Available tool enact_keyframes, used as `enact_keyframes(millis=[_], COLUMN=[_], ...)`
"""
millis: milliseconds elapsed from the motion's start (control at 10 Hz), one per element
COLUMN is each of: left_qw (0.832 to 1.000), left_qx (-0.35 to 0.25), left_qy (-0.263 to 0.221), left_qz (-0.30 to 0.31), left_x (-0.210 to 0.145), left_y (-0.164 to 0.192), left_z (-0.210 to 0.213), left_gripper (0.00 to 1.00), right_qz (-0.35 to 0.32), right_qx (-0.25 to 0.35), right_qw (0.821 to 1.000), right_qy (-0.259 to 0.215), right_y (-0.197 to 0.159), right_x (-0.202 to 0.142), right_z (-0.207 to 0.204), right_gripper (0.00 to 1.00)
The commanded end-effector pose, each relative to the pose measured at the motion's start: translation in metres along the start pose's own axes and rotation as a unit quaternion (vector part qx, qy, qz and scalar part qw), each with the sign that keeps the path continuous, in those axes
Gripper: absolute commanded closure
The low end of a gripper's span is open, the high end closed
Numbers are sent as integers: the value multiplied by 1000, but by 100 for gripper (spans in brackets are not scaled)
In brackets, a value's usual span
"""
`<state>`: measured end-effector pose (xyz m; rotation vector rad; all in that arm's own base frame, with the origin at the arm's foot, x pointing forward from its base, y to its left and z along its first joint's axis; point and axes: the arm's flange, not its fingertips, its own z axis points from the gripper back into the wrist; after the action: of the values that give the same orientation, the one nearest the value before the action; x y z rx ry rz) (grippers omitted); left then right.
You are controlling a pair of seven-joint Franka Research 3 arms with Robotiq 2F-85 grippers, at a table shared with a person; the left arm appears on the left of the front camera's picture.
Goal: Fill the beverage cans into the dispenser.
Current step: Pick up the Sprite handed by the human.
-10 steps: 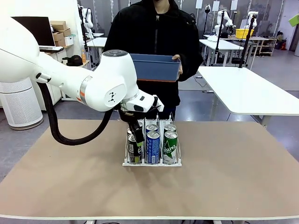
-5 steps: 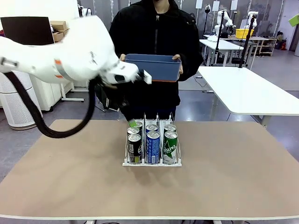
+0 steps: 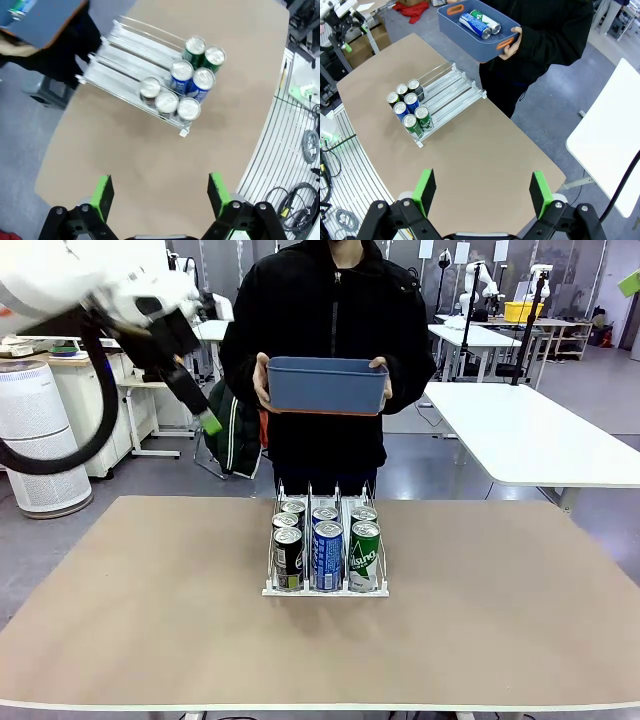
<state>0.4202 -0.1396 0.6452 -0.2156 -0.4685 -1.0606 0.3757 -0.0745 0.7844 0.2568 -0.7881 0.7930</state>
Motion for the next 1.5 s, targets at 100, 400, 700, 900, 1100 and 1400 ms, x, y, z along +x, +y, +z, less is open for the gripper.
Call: enact_keyframes(millis=[100, 400, 700, 900, 1100, 1400], left_qw=[999, 997, 997, 997, 997, 989], left_qx=[35, 64, 56, 56, 58, 96], left_qy=[-30, -38, -47, -47, -46, -87], left_qz=[13, -1, 7, 7, 4, 67], left_x=[5, 8, 9, 9, 11, 9], left_y=[12, 6, 13, 13, 13, 8], left_z=[62, 83, 90, 90, 91, 108], left_gripper=[0, 0, 0, 0, 0, 0], right_qz=[2, 2, 2, 2, 2, 2], right_qx=[6, 6, 6, 6, 6, 6], right_qw=[1000, 1000, 1000, 1000, 1000, 1000], right_qy=[-6, -6, -6, -6, -6, -6], right_y=[2, 2, 2, 2, 2, 2], right_x=[0, 0, 0, 0, 0, 0], right_z=[-2, -2, -2, -2, -2, -2], right_gripper=[0, 0, 0, 0, 0, 0])
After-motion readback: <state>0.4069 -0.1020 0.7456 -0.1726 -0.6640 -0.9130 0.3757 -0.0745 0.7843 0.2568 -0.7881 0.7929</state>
